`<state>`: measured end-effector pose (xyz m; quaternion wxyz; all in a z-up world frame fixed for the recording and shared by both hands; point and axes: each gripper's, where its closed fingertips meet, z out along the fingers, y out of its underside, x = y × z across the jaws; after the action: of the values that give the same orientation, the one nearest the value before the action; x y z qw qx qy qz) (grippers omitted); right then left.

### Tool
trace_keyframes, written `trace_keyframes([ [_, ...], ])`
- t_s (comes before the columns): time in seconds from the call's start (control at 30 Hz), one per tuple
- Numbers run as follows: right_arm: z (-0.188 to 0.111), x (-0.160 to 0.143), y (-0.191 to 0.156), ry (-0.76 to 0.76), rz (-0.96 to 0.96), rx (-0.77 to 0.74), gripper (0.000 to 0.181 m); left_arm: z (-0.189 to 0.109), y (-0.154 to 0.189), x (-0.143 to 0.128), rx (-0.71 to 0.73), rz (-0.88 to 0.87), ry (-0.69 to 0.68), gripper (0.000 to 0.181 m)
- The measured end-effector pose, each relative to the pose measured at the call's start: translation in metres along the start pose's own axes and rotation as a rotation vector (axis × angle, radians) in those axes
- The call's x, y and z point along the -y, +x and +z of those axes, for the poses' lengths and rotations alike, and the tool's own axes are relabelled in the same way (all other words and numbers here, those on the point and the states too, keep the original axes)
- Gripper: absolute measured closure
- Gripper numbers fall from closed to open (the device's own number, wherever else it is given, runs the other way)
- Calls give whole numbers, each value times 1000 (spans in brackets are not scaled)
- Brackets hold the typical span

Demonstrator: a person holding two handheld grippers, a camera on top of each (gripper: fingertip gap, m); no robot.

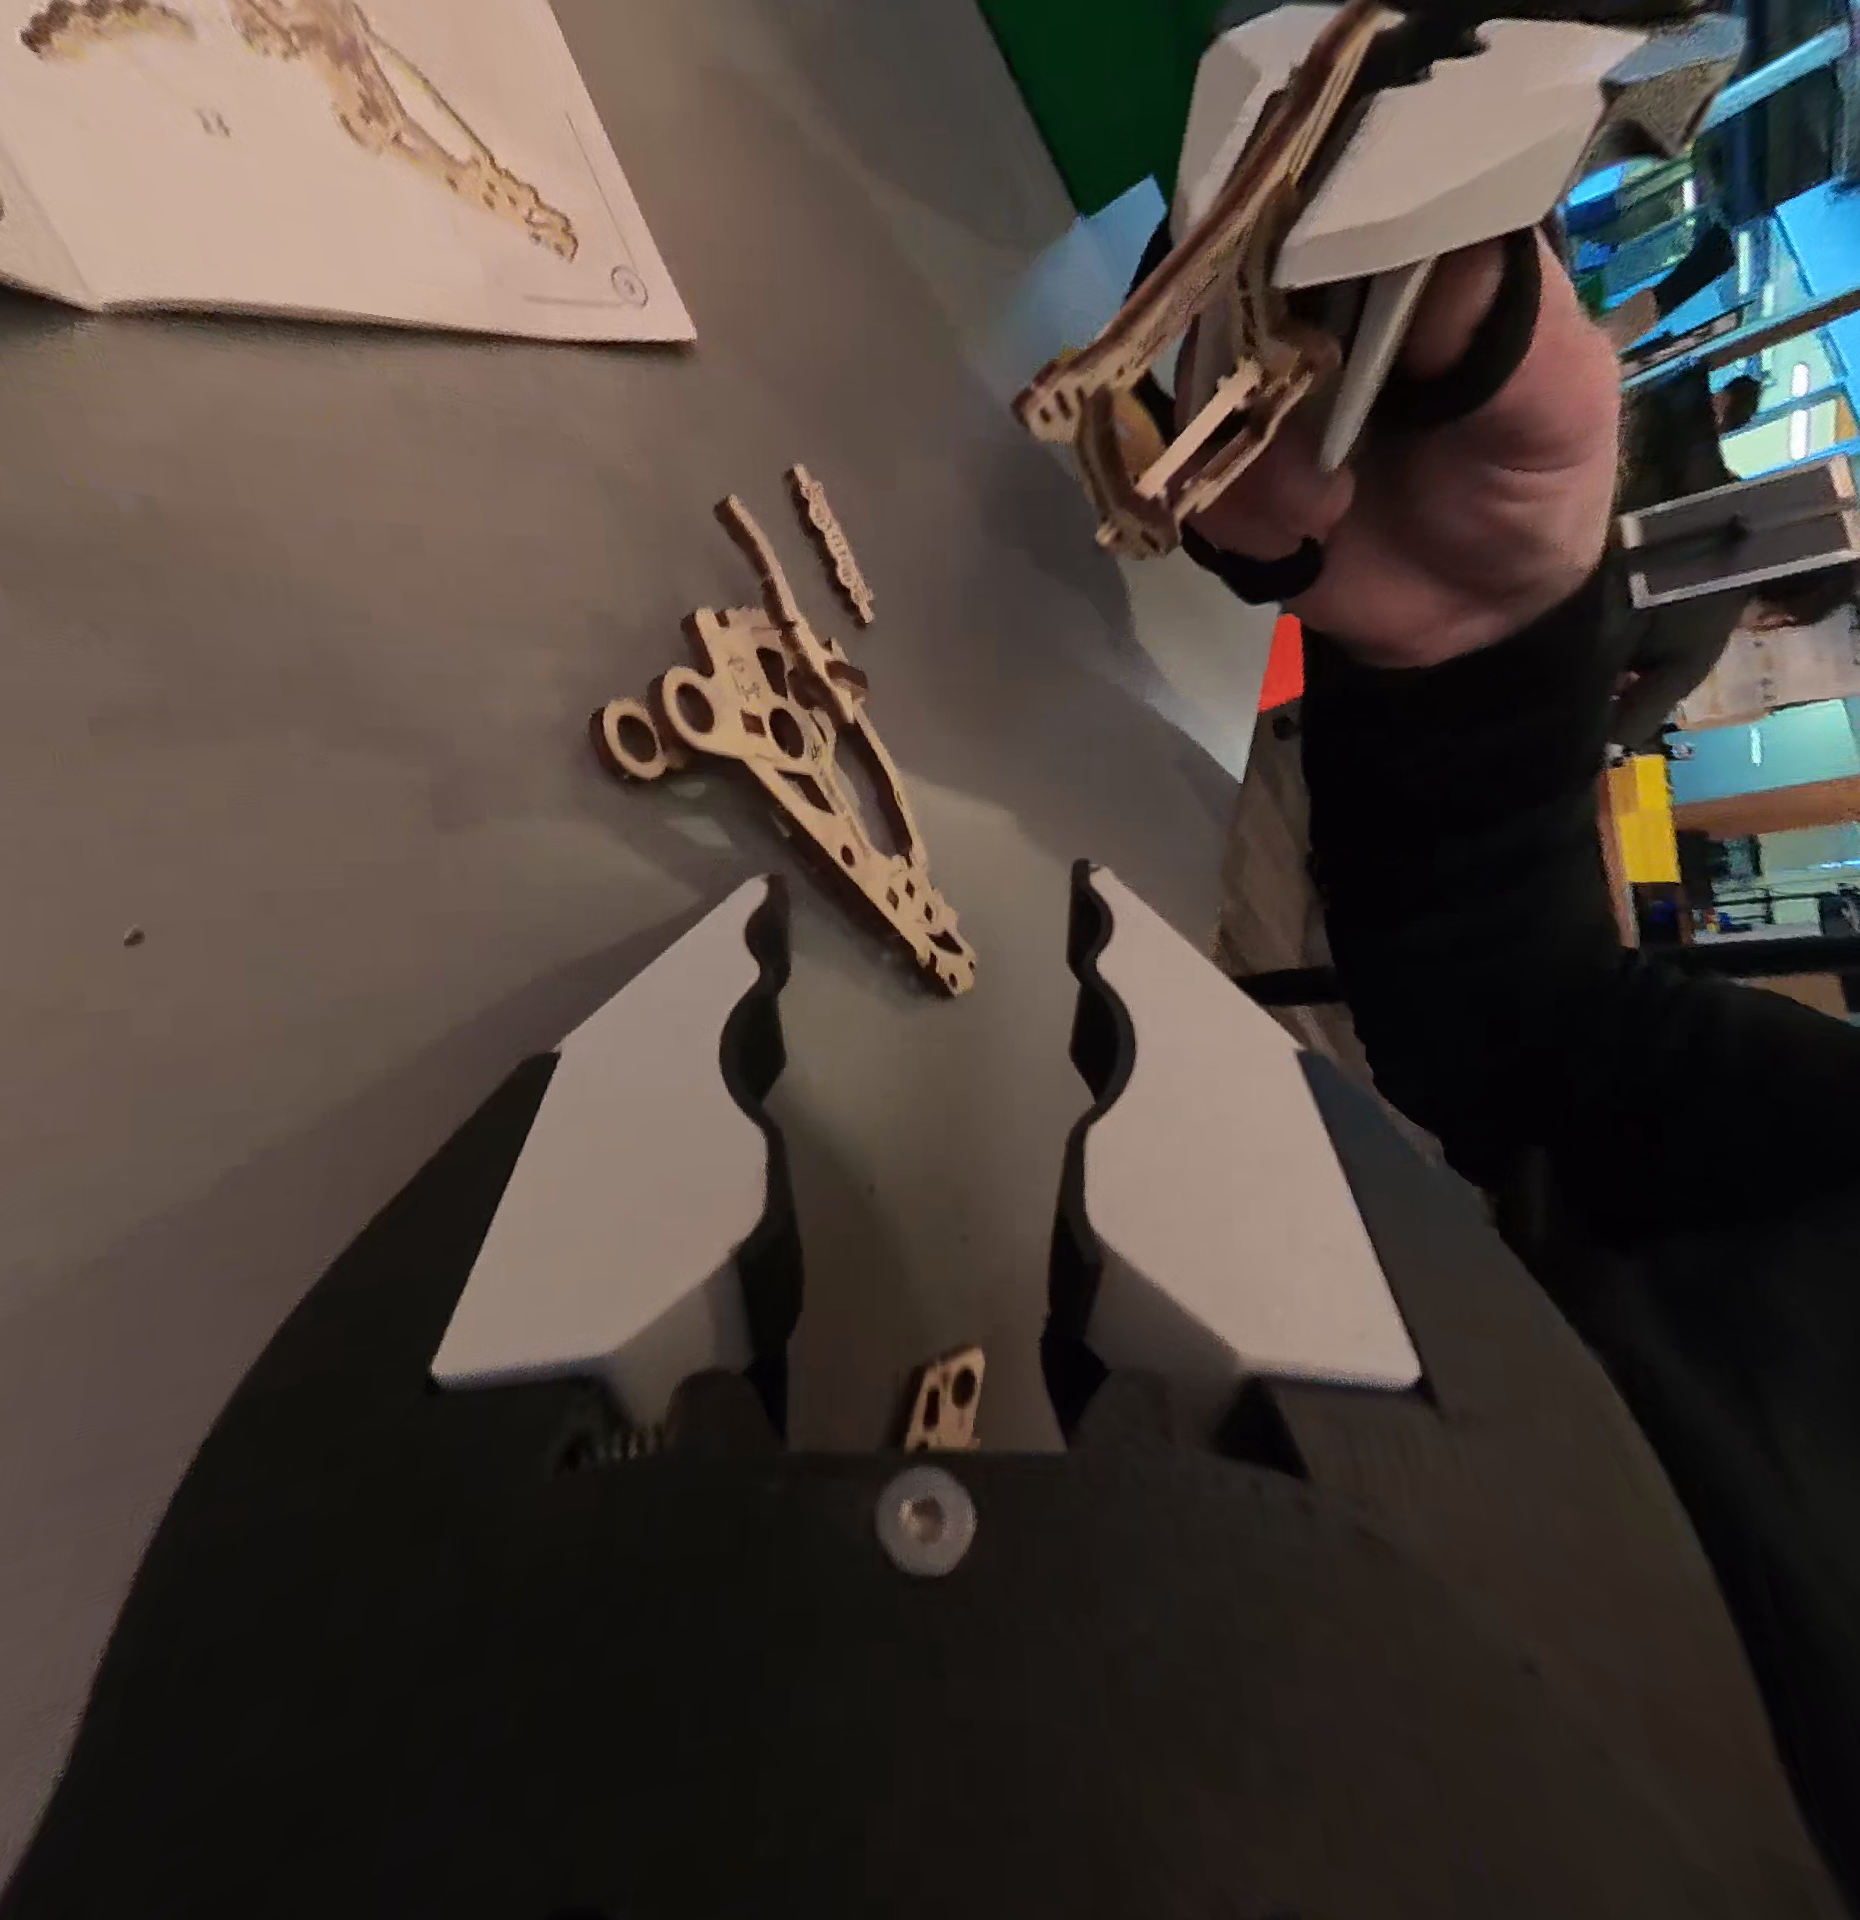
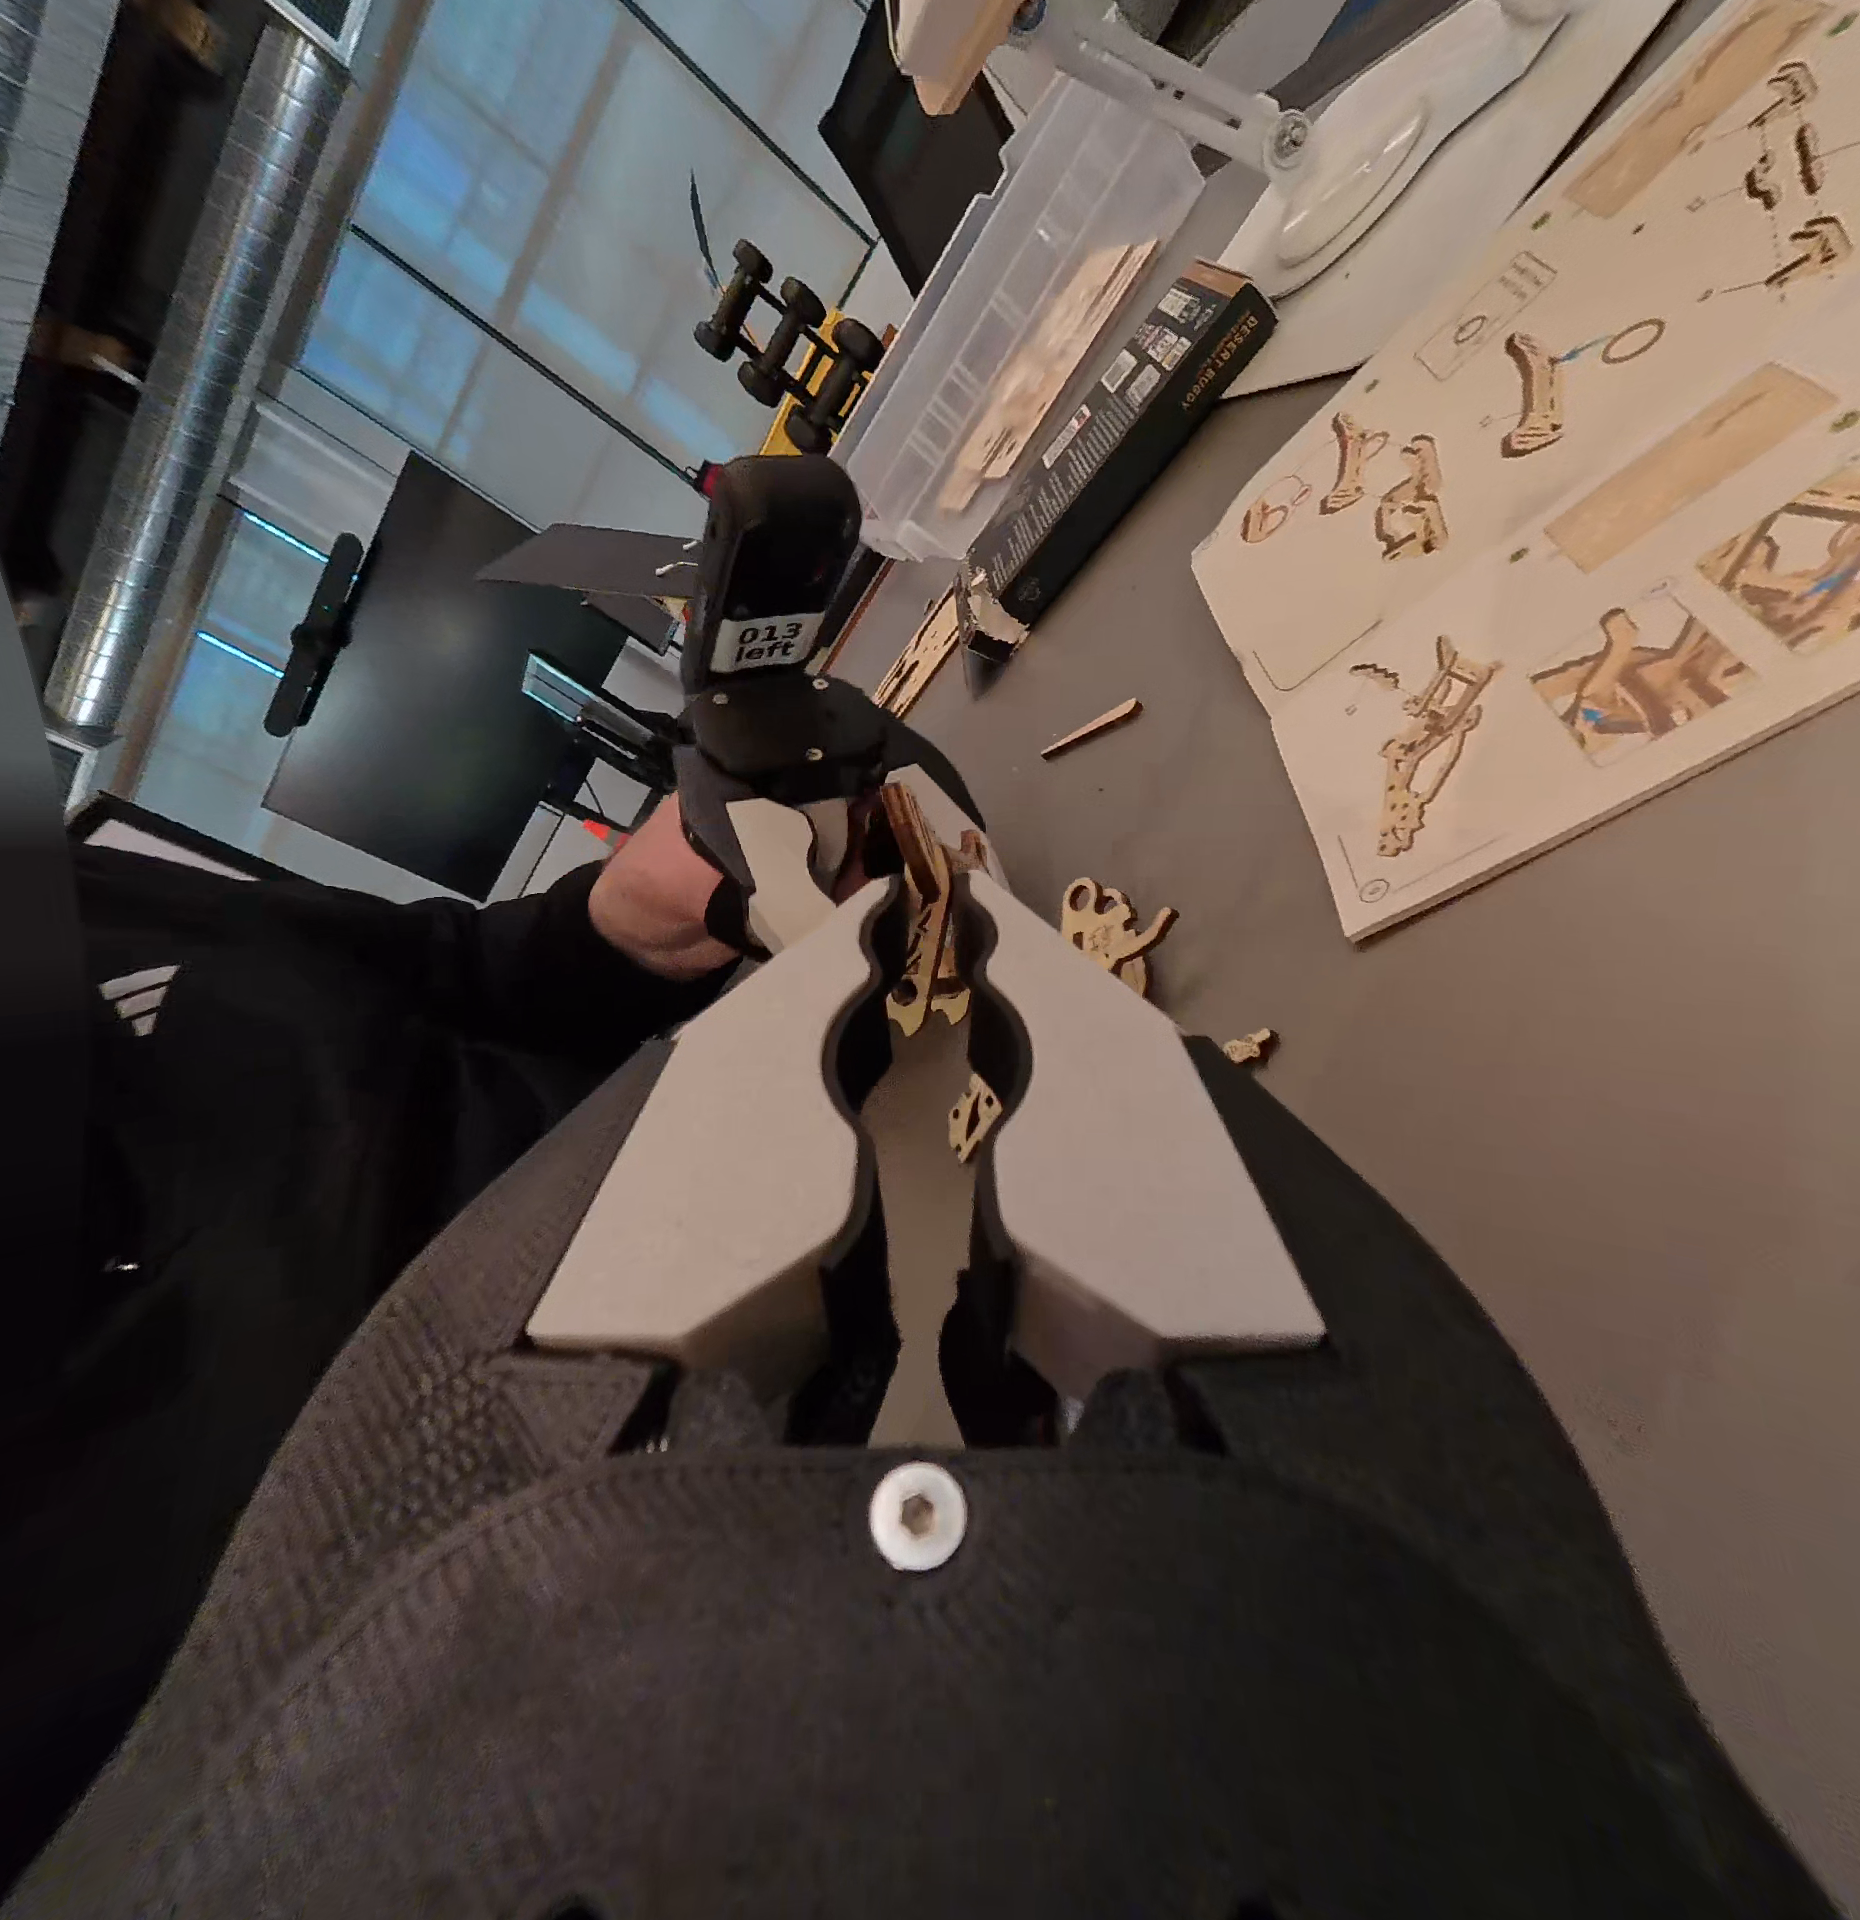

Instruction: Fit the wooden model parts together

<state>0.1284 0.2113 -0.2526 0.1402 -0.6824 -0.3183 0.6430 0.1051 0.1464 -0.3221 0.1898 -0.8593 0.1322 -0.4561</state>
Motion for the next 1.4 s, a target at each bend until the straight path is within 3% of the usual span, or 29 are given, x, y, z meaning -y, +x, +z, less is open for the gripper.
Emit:
trace_keyframes([
  [0.27, -9, -3, 6, 42, -14, -28, 176, 32, -4, 10, -25, -42, 26, 173],
  [0.53, -18, -12, 19, 35, -17, -120, 176, 23, -19, 27, 49, 28, 24, 174],
  [0.67, -12, -19, 24, 6, -15, -157, 176, 3, -26, 23, 73, 93, -88, 174],
  [0.8, 0, -21, 24, -20, -27, -159, 176, -22, -32, -1, 80, 124, -302, 172],
  [0.9, 7, -20, 23, -20, -35, -152, 176, -32, -21, 1, 56, 111, -272, 164],
  [1.03, 12, -23, 21, -25, -42, -145, 176, -25, -15, -10, 73, 64, -268, 132],
  [1.27, 14, -26, 20, -23, -46, -134, 176, -4, -16, -9, 91, 68, -227, 159],
  [1.4, 8, -26, 15, -11, -50, -134, 176, 0, -12, -7, 92, 86, -215, 153],
])
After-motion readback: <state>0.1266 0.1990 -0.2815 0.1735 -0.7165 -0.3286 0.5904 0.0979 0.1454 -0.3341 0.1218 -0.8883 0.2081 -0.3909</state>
